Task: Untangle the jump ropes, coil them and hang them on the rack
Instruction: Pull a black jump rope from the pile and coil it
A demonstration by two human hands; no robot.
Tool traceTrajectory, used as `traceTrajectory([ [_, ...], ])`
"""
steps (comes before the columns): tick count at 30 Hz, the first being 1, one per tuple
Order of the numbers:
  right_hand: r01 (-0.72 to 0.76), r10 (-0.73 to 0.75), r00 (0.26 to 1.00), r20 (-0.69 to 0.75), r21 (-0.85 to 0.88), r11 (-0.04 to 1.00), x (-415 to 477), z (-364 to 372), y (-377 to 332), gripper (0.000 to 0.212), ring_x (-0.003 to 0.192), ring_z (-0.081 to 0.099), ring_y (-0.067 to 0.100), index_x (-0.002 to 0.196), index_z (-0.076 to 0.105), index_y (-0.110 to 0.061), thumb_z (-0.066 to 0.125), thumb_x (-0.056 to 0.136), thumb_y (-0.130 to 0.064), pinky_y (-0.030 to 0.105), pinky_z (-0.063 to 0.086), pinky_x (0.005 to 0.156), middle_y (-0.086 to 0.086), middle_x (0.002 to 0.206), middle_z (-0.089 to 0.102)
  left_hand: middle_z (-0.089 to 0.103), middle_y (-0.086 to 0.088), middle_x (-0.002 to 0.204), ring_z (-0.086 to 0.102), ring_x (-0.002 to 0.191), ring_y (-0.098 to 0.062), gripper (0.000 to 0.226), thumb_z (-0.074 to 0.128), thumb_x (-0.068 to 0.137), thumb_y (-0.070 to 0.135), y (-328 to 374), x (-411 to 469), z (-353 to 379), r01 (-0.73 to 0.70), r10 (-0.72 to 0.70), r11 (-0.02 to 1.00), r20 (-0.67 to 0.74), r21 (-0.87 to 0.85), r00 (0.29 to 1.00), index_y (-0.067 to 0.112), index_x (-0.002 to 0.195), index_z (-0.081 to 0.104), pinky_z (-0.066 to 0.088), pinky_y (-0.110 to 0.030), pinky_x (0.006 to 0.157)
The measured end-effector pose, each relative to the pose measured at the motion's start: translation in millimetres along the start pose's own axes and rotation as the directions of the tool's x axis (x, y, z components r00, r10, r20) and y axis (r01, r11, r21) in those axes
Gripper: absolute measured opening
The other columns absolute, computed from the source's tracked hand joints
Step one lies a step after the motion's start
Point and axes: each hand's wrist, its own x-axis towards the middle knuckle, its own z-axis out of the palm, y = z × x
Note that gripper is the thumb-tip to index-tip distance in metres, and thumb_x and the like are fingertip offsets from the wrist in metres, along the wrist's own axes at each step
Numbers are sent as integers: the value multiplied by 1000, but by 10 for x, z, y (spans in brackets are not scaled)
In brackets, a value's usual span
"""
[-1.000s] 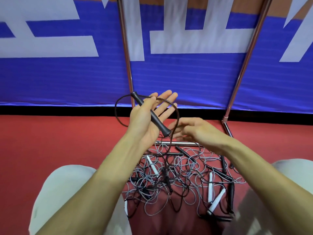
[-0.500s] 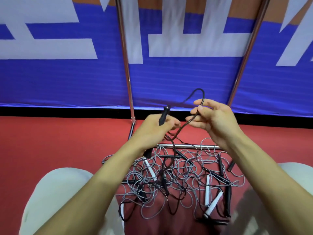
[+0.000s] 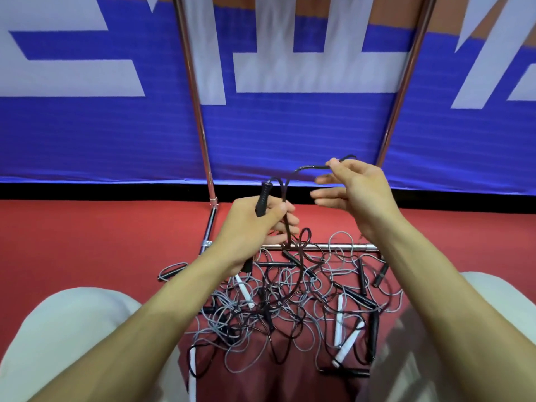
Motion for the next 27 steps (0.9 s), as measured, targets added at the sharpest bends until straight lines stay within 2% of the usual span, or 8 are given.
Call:
traceTrajectory([
  [3, -6, 42, 990, 134, -257, 966, -43, 90, 97, 35, 55, 62, 15, 83, 62, -9, 44, 101, -32, 26, 51, 51, 7, 72, 65, 74, -10, 82, 75, 79, -21, 15, 54, 98, 11, 70, 13, -46, 10, -37, 975, -117, -220, 992, 7, 92, 67, 61, -29, 71],
  [6, 126, 26, 957, 289, -493, 861, -78, 177, 222, 41, 65, 65, 17, 78, 64, -8, 43, 100, -36, 30, 52, 67, 5, 72, 68, 75, -11, 85, 75, 83, -23, 13, 55, 98, 11, 137, 22, -116, 12, -86, 915, -165, -403, 983, 4, 94, 65, 61, -29, 68],
  [10, 299, 0, 862, 508, -507, 808, -152, 269, 286, 23, 77, 68, 20, 84, 65, -11, 50, 98, -22, 33, 54, 75, 4, 77, 69, 75, -10, 84, 74, 85, -23, 12, 51, 100, 11, 208, 37, -245, -29, -106, 828, -207, -560, 973, 4, 99, 60, 61, -29, 68],
  [13, 298, -49, 884, 465, -480, 825, -153, 315, 300, 18, 75, 70, 21, 82, 64, -13, 53, 96, -13, 30, 56, 70, 5, 72, 68, 74, -10, 82, 74, 83, -25, 12, 49, 101, 10, 256, 61, -372, -77, -107, 723, -221, -687, 970, 2, 100, 58, 61, -31, 70],
  [19, 226, -1, 943, 333, -637, 737, -106, 314, 369, 23, 70, 68, 30, 76, 59, -7, 50, 97, -7, 22, 57, 59, 10, 68, 62, 72, -13, 94, 73, 92, -28, 16, 47, 102, 10, 299, 109, -576, -162, -112, 521, -256, -838, 960, 0, 107, 58, 60, -38, 81],
  [22, 224, 5, 951, 310, -698, 680, -107, 309, 373, 22, 70, 68, 32, 81, 59, -7, 46, 99, -9, 32, 58, 60, 13, 70, 62, 73, -12, 98, 73, 92, -26, 17, 46, 102, 11, 270, 109, -559, -164, -117, 550, -269, -819, 956, 2, 110, 58, 61, -33, 74],
  [24, 139, 48, 958, 284, -602, 786, -130, 298, 353, 18, 64, 68, 33, 88, 58, -5, 45, 99, -8, 34, 58, 53, 11, 67, 58, 72, -14, 104, 73, 94, -26, 18, 46, 102, 10, 243, 115, -534, -153, -126, 605, -284, -782, 951, 0, 112, 57, 61, -31, 73],
  [27, 47, 11, 981, 193, -292, 955, -160, 269, 213, 16, 52, 67, 27, 92, 57, -6, 44, 100, -8, 30, 55, 44, 9, 64, 53, 69, -18, 105, 73, 93, -25, 16, 45, 103, 9, 175, 118, -442, -94, -145, 727, -286, -680, 947, 0, 106, 57, 61, -32, 75],
])
